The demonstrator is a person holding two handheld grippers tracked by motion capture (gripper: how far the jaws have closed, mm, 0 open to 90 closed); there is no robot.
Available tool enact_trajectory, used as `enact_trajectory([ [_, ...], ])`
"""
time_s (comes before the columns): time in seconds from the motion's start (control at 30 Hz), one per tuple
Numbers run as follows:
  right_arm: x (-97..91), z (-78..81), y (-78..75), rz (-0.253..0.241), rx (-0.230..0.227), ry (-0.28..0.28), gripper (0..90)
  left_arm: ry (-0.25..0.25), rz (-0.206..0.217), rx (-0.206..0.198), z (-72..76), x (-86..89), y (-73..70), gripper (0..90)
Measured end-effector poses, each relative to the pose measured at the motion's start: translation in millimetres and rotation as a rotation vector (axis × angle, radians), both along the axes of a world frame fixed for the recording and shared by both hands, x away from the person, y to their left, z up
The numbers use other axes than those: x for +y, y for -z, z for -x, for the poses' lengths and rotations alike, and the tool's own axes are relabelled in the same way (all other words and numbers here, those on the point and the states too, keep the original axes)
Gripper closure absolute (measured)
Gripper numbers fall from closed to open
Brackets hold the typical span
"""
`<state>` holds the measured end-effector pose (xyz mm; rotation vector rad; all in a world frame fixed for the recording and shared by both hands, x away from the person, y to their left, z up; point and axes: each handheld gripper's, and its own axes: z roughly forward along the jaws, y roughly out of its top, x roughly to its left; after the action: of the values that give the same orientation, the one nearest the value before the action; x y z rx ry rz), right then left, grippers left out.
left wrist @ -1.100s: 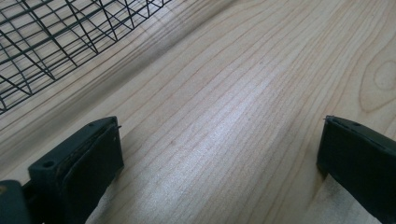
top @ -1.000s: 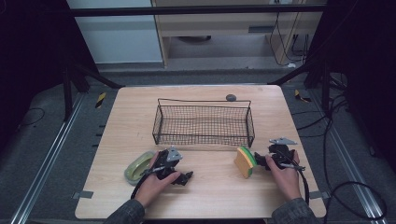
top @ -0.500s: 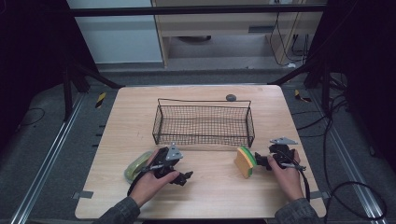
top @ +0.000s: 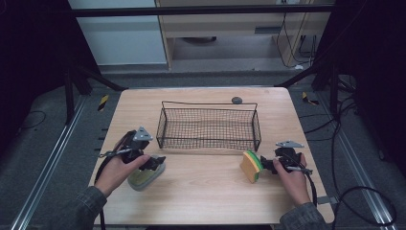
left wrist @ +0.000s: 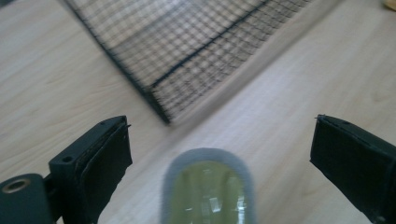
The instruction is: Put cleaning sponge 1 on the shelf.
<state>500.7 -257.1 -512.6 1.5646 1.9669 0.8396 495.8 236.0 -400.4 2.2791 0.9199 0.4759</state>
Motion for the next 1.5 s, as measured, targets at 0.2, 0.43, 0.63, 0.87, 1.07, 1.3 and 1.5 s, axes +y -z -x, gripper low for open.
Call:
enact_trajectory([
  [0.2,0.0,0.0,0.0,0.000,0.000,0.000,0.5,-0.081,0.004,0.012,2.8,22.5,1.7,4.5],
  [0.43,-2.0,1.5,0.1,0.001,-0.004,-0.018,0.5,-0.101,-0.053,0.073,-0.1,22.8,-3.5,6.3],
  [0.63,-2.4,0.8,-0.4,0.006,0.002,-0.023,0.5,-0.081,-0.140,0.127,-0.2,17.0,-10.0,9.1],
  [0.87,-2.3,1.1,-0.1,0.002,-0.002,-0.022,0.5,-0.038,-0.209,0.205,8.1,10.7,-4.9,14.0],
  [1.07,-2.3,0.9,-0.3,0.005,0.000,-0.022,0.5,-0.006,-0.217,0.235,6.7,7.5,2.9,26.2],
  [1.3,-2.2,1.1,-0.2,0.003,-0.002,-0.021,0.6,0.003,-0.230,0.251,4.1,4.2,14.2,38.8],
  [1.5,-2.2,1.1,-0.2,0.003,-0.001,-0.022,0.6,0.026,-0.268,0.307,-4.1,3.2,19.1,46.3],
])
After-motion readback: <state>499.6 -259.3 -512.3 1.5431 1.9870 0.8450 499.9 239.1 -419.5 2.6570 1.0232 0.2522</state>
